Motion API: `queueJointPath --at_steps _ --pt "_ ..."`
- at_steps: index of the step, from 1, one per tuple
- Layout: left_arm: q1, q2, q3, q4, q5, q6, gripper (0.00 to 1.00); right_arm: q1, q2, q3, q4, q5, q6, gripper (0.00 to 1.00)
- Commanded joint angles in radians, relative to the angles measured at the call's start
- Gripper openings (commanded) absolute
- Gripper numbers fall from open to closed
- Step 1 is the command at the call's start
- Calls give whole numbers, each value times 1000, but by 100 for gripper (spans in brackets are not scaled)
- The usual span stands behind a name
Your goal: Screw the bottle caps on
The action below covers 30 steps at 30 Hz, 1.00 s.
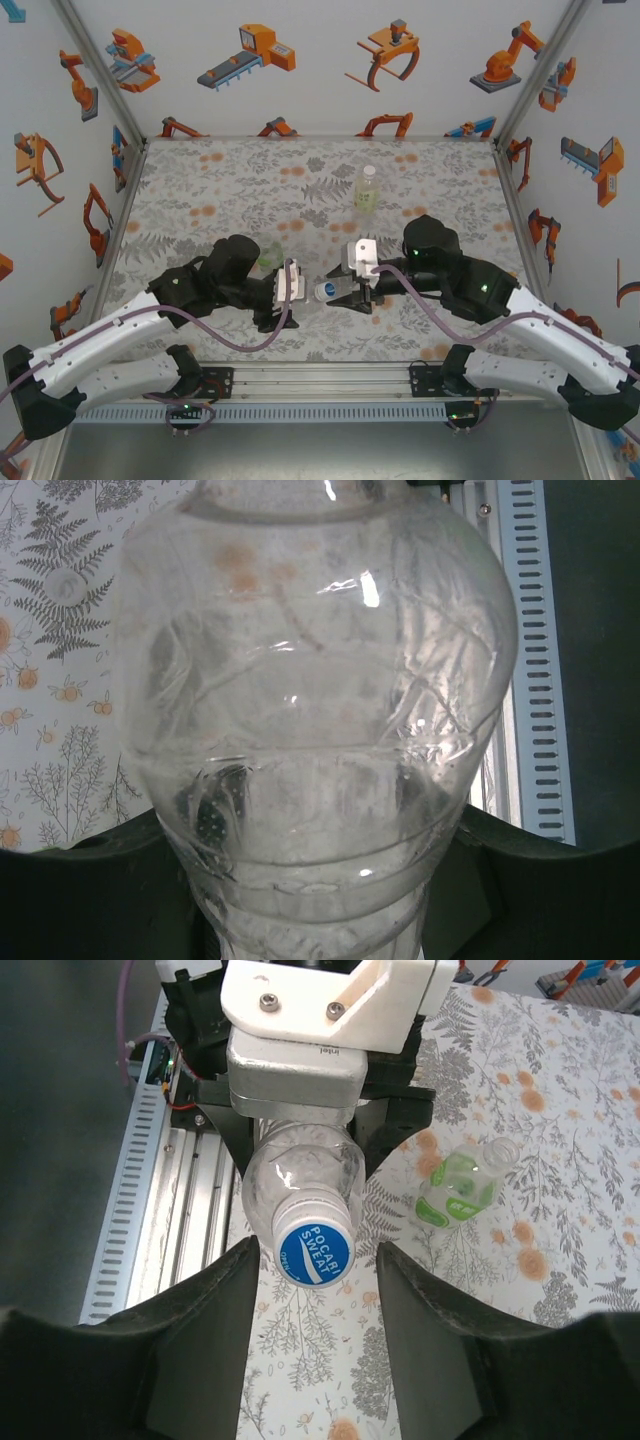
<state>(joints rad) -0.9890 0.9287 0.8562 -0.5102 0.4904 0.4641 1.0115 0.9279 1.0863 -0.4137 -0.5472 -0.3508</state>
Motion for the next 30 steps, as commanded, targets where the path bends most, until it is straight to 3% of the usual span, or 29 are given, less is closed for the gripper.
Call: queueJointPath --at_steps 1,8,15,16,22,25,30 --pt "-8 -9 30 -14 14 -3 0 4 12 28 6 -46 -43 45" --pt "-10 -4 33 -19 5 3 0 4 29 32 21 -69 -31 37" --pt "-10 2 35 -20 -14 5 0 4 33 15 47 -33 112 4" --pt "-10 3 33 -20 -23 6 0 4 27 -3 77 -14 175 0" --pt "-10 29 33 2 -88 9 0 6 -26 -165 316 255 740 0" --pt "-10 37 29 24 -128 9 0 7 -37 -199 276 444 1049 0" --pt "-10 41 17 59 -183 10 0 6 -45 -240 173 579 1490 0"
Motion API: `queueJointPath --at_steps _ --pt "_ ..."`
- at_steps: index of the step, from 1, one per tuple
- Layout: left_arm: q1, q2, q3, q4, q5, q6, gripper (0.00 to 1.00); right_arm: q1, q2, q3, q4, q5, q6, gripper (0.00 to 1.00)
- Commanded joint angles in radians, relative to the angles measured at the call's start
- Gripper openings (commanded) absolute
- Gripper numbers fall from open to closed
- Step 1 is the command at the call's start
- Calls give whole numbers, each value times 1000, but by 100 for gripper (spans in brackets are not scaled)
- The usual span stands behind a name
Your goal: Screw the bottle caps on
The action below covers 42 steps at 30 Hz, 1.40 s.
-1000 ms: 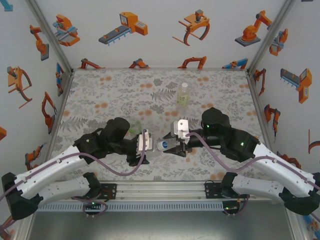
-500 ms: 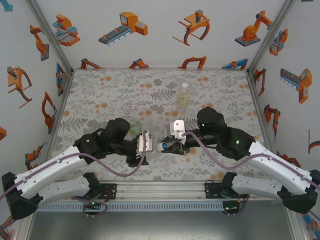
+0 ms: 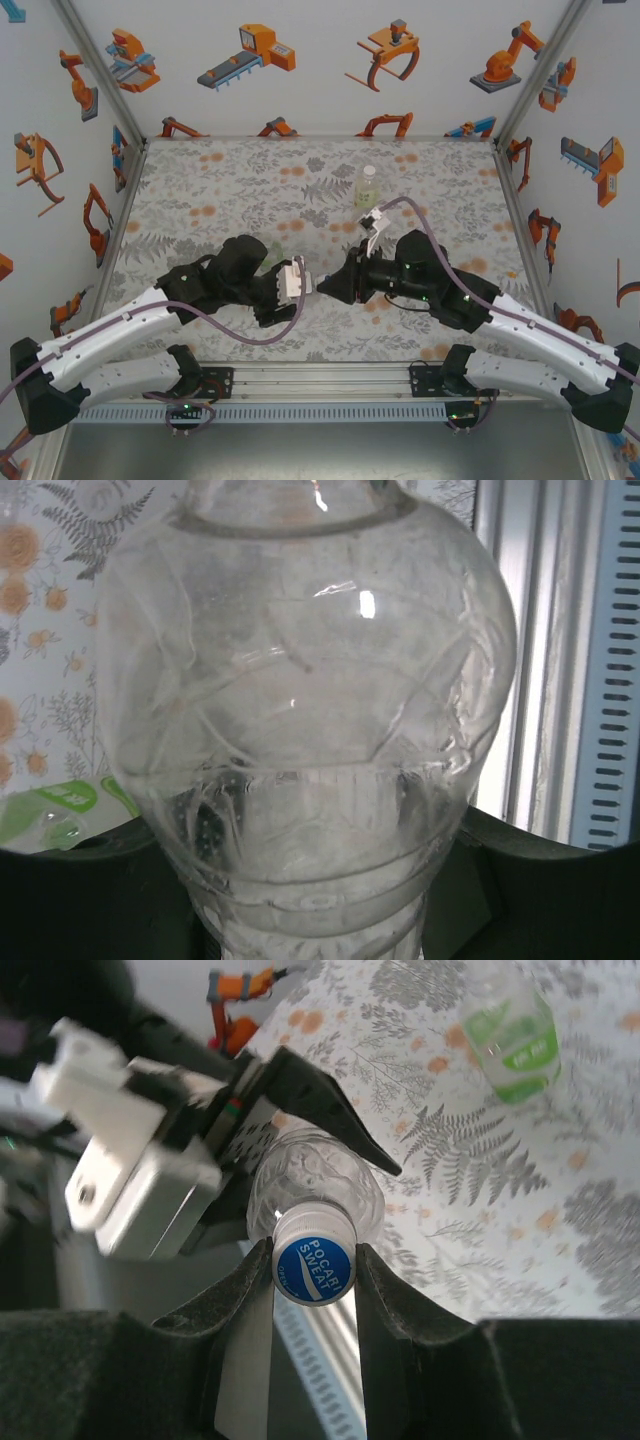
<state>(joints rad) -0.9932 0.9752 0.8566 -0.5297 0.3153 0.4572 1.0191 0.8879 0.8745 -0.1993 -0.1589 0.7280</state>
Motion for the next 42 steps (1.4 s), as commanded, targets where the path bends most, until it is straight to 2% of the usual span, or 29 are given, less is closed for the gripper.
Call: queueJointPath --at_steps 1,3,5,8,9,11,12,14,16,17,19,21,24,30,32,35,39,42 --pt "-5 -6 14 86 -14 18 0 -1 -4 -34 -72 212 497 0" --pt "-5 -5 7 99 -22 18 0 -1 4 -35 -115 224 629 0" --pt "-5 0 7 103 -22 19 0 -1 29 -25 -96 210 639 0" --pt "-5 10 12 97 -7 22 0 -1 70 21 -91 188 549 0" --pt "-5 13 15 89 1 24 0 -1 71 35 -96 182 487 3" --pt "-5 14 20 69 19 28 0 -1 62 56 -104 172 376 30" --pt "-5 13 22 62 27 29 0 -1 53 65 -102 166 307 40" --pt "-5 9 24 52 41 33 0 -1 26 75 -100 156 177 51" --pt "-5 4 24 44 61 34 0 -2 -11 75 -101 155 64 58" --pt "-5 0 25 40 71 35 0 -4 -28 74 -93 128 -25 60" --pt "-5 -5 28 28 93 34 0 -4 -51 82 -83 45 -192 74" --pt "-5 -8 29 17 118 33 0 -5 -61 108 -117 14 -323 73" --pt "-5 -9 35 -6 149 36 0 -4 -66 132 -146 -122 -556 68" --pt "-6 3 55 -55 208 38 0 -4 -18 202 -253 -366 -938 67" --pt "-7 -1 56 -54 215 36 0 -4 12 228 -305 -401 -1023 66" --pt "-7 -1 56 -54 225 34 0 -4 41 244 -330 -386 -1064 62" --pt "-9 -1 55 -55 229 37 0 -4 58 238 -290 -397 -1068 47" --pt "-9 -3 56 -55 226 37 0 -4 68 237 -282 -413 -1064 41"
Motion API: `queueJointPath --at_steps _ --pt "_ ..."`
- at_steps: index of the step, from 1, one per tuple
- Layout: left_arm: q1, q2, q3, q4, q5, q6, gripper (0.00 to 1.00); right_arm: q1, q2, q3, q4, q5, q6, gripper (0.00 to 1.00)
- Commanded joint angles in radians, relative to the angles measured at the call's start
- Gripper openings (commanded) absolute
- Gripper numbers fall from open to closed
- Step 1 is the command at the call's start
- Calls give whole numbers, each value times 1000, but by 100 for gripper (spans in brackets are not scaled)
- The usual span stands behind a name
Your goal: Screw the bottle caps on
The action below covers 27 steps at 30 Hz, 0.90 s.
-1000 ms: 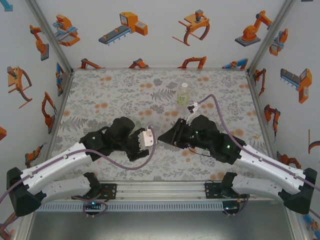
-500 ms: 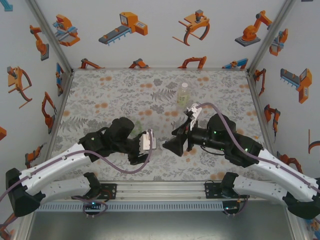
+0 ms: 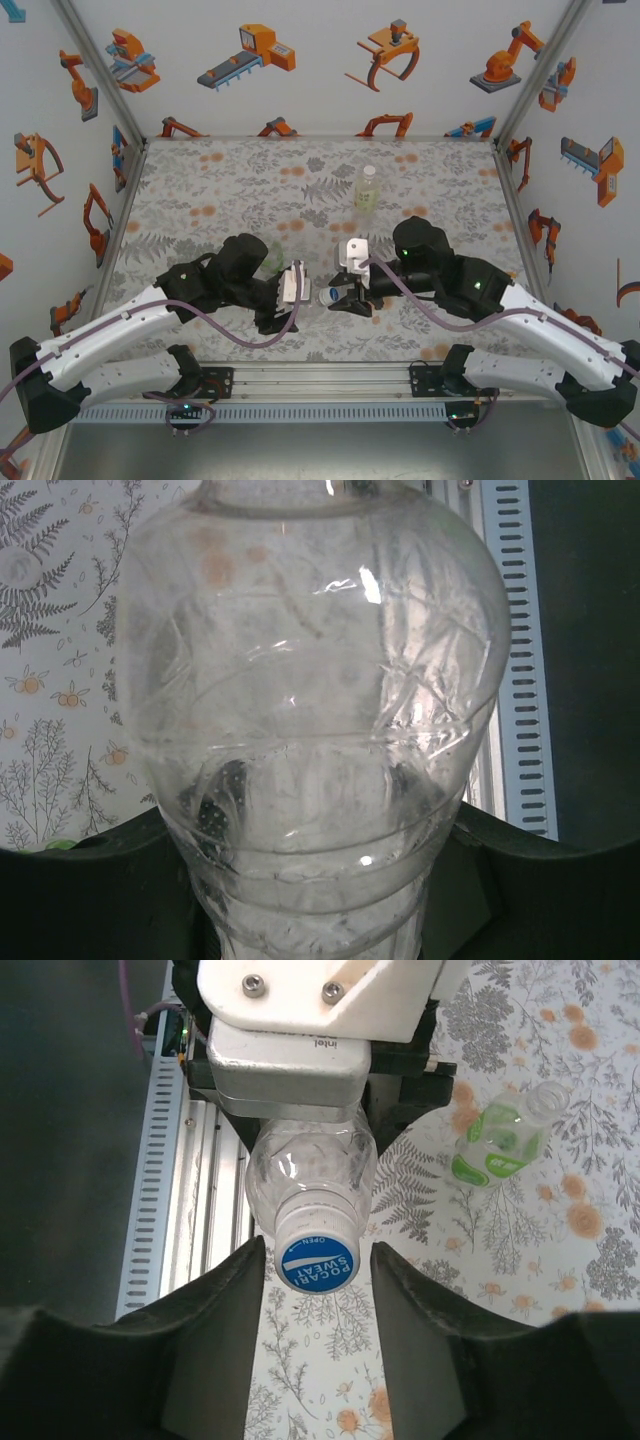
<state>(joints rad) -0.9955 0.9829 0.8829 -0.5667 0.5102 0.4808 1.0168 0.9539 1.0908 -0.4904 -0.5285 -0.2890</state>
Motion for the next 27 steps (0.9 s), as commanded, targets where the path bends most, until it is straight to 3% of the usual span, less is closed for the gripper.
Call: queueJointPath --at_steps 1,7,11,13,21,27 --pt "-6 -11 28 -17 33 12 0 -2 4 19 11 -48 -46 39" --pt "-6 -13 22 -17 22 10 0 -2 10 13 38 -49 -11 33" --pt "-7 -6 22 -17 18 11 0 -1 17 8 56 -41 58 6" --pt "-8 -3 22 -18 5 10 0 -1 20 3 65 -25 129 0" --pt "-8 8 11 0 -61 18 0 -1 -32 -207 366 269 868 0" --pt "-7 5 2 27 -128 19 0 -1 -67 -253 273 521 1340 0"
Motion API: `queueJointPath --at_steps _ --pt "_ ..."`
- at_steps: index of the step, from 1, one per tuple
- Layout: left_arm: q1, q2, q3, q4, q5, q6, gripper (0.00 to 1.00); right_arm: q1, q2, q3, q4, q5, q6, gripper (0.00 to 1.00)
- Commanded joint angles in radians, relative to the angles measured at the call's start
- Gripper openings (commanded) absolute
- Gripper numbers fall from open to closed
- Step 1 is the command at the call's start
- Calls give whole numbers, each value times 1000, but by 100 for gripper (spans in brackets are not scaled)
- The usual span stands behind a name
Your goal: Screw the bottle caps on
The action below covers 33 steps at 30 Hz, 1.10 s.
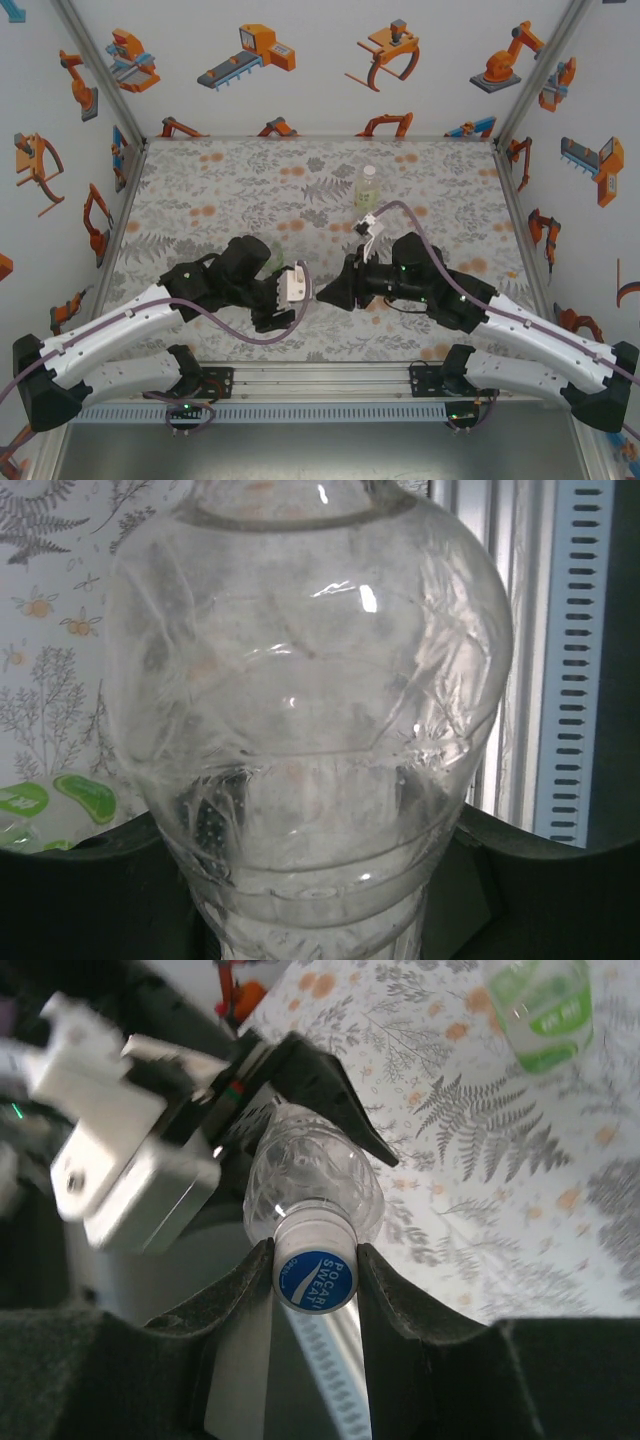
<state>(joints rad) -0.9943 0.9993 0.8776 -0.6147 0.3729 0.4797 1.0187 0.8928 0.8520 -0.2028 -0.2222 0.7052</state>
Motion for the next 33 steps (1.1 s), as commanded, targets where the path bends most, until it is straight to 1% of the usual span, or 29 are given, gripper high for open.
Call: queueJointPath --at_steps 1,4,6,8,11,12,13,14,17,20,21,25,28,30,33 --pt "-9 -15 6 78 -7 19 0 -3 -8 -17 -40 237 411 0" --pt "-9 -24 -2 101 -49 13 0 -3 -14 -25 -88 281 574 0" --pt "-9 -31 -7 114 -69 10 0 -3 -8 -19 -104 284 630 0" --pt "-9 -32 -8 116 -86 7 0 -3 3 0 -121 284 631 0" --pt "-8 -34 -11 118 -101 3 0 -3 21 35 -157 277 585 0" --pt "-9 -36 -11 121 -105 2 5 -3 24 40 -161 277 576 0" --pt "-9 -38 -12 123 -111 0 17 -3 28 45 -164 277 567 0" --pt "-9 -42 -12 127 -118 -2 31 -4 33 52 -170 280 566 0" --pt "-8 -54 -18 138 -134 -9 58 -7 55 88 -219 294 498 0" --pt "-9 -71 -21 138 -146 -18 76 -23 85 141 -291 305 422 0" --pt "-7 -77 -22 136 -154 -21 79 -34 98 164 -325 307 387 0" --pt "-3 -103 -22 120 -212 -31 83 -103 169 266 -460 307 245 0" --pt "19 -115 -13 98 -254 -55 83 -168 236 351 -526 296 132 0" --pt "51 -122 -6 82 -263 -80 84 -212 295 420 -563 286 55 0" --pt "125 -137 3 59 -244 -115 84 -267 400 537 -613 280 -56 0"
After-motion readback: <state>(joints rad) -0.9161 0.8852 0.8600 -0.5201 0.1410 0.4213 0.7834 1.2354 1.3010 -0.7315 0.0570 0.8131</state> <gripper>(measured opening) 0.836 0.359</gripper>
